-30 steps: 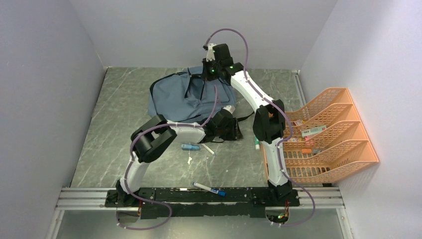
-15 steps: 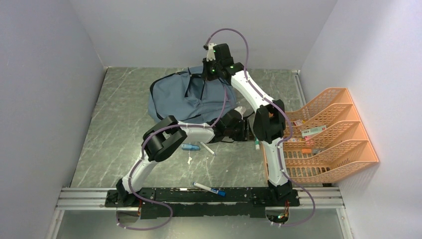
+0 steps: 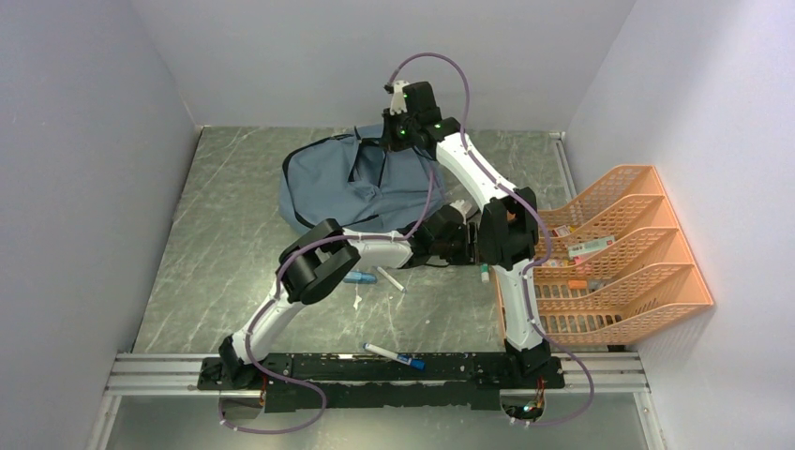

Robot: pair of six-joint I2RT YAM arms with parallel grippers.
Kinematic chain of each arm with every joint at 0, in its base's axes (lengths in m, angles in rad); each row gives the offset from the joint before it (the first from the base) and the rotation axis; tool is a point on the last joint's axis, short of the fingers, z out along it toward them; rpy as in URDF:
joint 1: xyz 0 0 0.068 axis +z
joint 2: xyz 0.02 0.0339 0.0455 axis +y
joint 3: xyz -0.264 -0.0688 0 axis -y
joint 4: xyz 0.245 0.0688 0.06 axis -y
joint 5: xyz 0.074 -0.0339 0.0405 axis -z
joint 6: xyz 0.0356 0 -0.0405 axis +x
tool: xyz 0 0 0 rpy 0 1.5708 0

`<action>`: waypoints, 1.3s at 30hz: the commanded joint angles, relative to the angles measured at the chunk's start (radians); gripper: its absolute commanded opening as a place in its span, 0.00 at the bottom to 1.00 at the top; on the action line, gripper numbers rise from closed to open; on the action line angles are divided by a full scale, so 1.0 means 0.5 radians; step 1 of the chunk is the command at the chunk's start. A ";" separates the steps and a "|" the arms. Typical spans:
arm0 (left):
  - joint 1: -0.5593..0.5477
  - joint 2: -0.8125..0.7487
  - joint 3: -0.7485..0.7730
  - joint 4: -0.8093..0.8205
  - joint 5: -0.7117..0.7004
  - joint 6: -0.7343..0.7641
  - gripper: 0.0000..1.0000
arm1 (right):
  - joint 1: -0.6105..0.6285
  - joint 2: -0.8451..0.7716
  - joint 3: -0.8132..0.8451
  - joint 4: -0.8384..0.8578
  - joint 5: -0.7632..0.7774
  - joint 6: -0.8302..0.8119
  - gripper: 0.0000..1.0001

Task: Pack the student bag
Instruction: Pick up the stationery from the center of the board.

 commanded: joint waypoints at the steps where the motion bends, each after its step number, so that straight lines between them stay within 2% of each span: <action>1: -0.041 0.104 0.084 -0.131 0.039 -0.015 0.56 | -0.057 -0.090 0.011 0.125 0.023 0.001 0.00; 4: -0.057 0.129 0.084 -0.115 0.057 -0.050 0.55 | -0.059 -0.097 -0.005 0.133 0.020 0.004 0.00; 10: -0.062 0.133 -0.061 0.175 0.153 -0.129 0.53 | -0.061 -0.099 -0.030 0.141 0.011 0.011 0.00; 17: -0.062 0.170 -0.055 0.263 0.213 -0.152 0.49 | -0.062 -0.097 -0.033 0.143 0.002 0.013 0.00; 39: -0.059 0.298 -0.093 0.805 0.456 -0.246 0.46 | -0.061 -0.082 -0.044 0.134 -0.023 0.010 0.00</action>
